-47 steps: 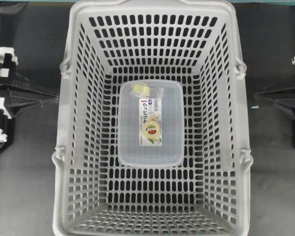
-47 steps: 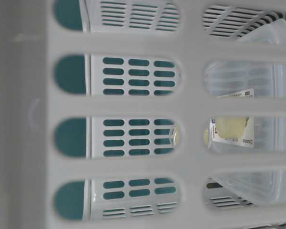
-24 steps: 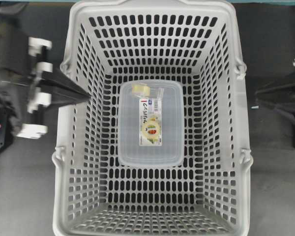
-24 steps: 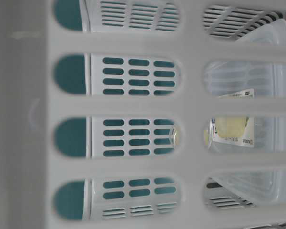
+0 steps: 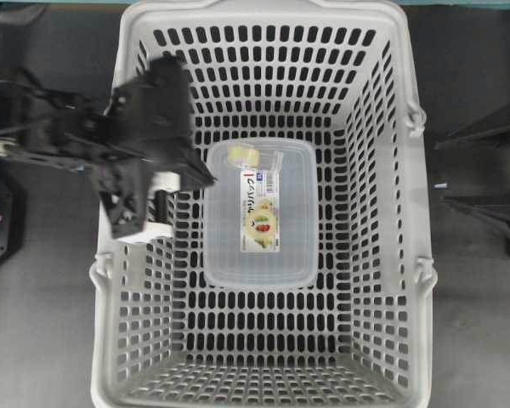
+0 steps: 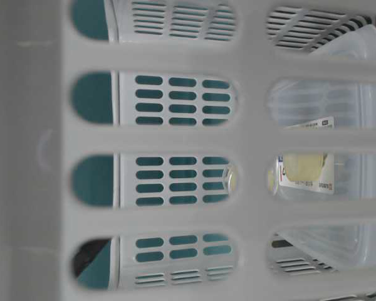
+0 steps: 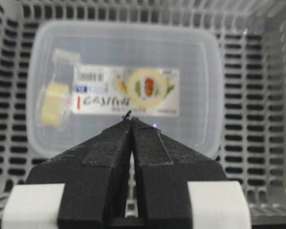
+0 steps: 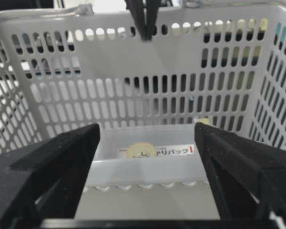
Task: Pick up the cellophane tape from the shopping basket with the left arm.
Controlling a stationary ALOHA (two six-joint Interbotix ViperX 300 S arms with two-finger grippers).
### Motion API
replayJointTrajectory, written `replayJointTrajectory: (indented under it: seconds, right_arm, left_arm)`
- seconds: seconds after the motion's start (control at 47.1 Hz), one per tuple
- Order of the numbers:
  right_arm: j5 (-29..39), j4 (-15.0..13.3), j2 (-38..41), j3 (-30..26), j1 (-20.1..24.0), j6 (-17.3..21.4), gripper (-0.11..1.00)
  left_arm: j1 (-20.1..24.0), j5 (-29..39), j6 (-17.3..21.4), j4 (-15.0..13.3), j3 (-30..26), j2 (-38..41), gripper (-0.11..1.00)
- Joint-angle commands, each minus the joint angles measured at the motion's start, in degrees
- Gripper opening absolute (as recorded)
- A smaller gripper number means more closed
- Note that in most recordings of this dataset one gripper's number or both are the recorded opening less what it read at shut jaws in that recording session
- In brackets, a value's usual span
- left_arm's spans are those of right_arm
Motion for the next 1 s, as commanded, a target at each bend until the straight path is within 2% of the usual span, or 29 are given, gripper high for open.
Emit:
replayJointTrajectory:
  seconds: [0.0, 0.064, 0.255, 0.361, 0.659, 0.977]
  right_arm:
    - [-0.4, 0.1, 0.0, -1.4, -0.1, -0.1, 0.77]
    - [-0.4, 0.1, -0.3, -1.4, -0.1, -0.1, 0.77]
    - [-0.4, 0.1, -0.5, -1.4, -0.1, -0.1, 0.77]
    - [-0.4, 0.1, -0.5, -1.4, -0.1, -0.1, 0.77]
    - [-0.4, 0.1, -0.6, -1.4, -0.1, -0.1, 0.77]
    - [0.0, 0.1, -0.9, -1.3, -0.1, -0.1, 0.77]
  left_arm:
    - [0.2, 1.8, 0.1, 0.2, -4.1, 2.5, 0.03]
    - [0.2, 2.7, 0.0, 0.2, -5.7, 4.6, 0.16]
    - [0.2, 6.0, 0.0, 0.2, -10.4, 11.2, 0.73]
    - [0.1, 7.6, 0.1, 0.2, -12.7, 15.6, 0.9]
    - [-1.3, 7.9, 0.1, 0.2, -14.9, 23.8, 0.9]
    - [-1.8, 7.3, 0.2, 0.2, -14.6, 25.9, 0.9]
